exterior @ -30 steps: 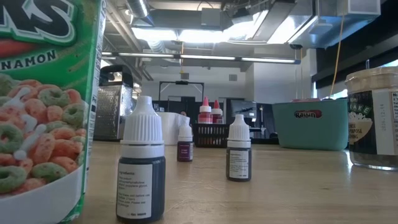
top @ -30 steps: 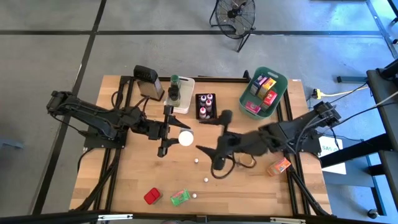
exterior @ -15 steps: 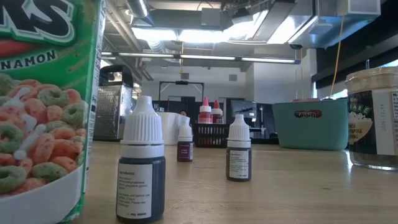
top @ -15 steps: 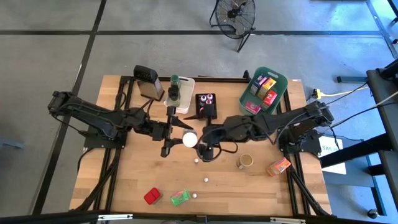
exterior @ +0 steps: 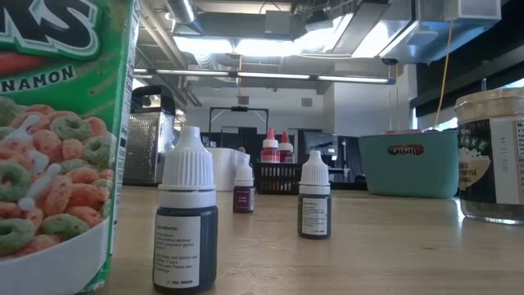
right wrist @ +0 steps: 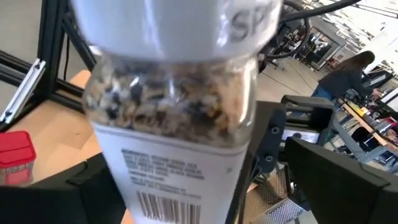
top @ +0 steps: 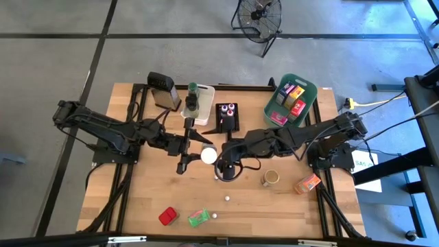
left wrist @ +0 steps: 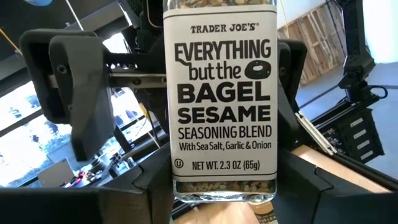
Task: Pick & Place Kitchen Items
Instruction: Put the white seasoning bottle into the white bin
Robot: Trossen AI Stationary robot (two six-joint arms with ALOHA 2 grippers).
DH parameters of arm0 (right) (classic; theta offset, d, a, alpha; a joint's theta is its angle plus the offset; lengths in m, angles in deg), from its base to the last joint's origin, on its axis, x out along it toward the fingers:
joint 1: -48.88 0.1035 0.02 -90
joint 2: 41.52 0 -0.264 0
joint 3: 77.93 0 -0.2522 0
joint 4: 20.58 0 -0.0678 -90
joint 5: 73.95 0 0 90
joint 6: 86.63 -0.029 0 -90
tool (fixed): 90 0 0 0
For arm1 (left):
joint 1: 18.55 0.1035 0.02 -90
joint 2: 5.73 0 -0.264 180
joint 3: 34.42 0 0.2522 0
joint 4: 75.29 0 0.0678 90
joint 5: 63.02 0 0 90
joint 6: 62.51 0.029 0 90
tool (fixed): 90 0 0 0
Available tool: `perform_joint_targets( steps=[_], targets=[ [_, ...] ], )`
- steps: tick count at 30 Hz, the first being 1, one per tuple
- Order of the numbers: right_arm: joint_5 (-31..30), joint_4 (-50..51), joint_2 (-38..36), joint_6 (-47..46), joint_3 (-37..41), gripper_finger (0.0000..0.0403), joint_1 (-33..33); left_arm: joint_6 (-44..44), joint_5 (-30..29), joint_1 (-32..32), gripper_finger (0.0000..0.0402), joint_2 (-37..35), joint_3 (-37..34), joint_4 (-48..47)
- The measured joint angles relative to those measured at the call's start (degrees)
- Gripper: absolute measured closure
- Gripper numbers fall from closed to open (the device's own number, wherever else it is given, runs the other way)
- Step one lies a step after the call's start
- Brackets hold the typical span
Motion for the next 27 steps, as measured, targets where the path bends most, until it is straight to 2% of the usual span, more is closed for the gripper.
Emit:
perform_joint_targets(
  steps=[6,16,23,27],
  targets=[
    [4.2,0.3,0.0,1.5,0.0,0.0054,0.1,0.0,0.0,0.0,0.0205,0.0,0.0,-0.4],
    [3.6,0.6,-0.1,2.5,0.0,0.0181,0.3,0.4,-1.0,0.0,0.0205,0.0,0.0,-0.5],
    [3.3,2.1,-0.1,2.4,0.0,0.0189,0.2,0.2,-5.7,0.0,0.0201,0.0,0.0,-1.4],
    [4.6,4.0,-0.1,3.1,0.0,0.0204,0.2,-1.5,-5.2,0.0,0.0146,0.1,0.0,-2.6]
  ],
)
